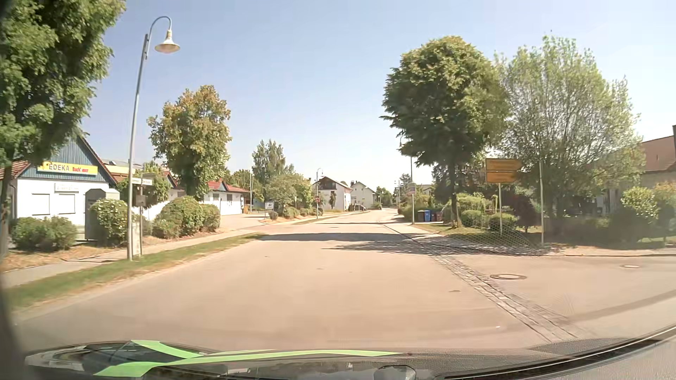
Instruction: Follow the waypoints while adhering to traffic rules and regulations
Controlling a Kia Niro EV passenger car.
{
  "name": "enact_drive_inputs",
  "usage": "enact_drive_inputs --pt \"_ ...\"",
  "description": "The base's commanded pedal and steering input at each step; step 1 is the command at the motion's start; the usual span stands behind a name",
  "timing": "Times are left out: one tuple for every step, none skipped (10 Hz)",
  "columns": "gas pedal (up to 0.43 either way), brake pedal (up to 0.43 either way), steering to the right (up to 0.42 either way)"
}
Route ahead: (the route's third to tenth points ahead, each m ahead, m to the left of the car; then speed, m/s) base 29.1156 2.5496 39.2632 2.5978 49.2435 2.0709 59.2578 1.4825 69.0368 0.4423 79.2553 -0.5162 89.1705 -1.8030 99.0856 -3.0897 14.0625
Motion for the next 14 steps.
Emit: enact_drive_inputs --pt "0.13 0.0 -0.01" --pt "0.13 0.0 -0.01" --pt "0.13 0.0 -0.009" --pt "0.15 0.0 -0.009" --pt "0.157 0.0 -0.008" --pt "0.157 0.0 -0.006" --pt "0.157 0.0 -0.005" --pt "0.157 0.0 -0.005" --pt "0.157 0.0 -0.005" --pt "0.157 0.0 -0.006" --pt "0.157 0.0 -0.005" --pt "0.157 0.0 -0.005" --pt "0.157 0.0 -0.005" --pt "0.15 0.0 -0.005"
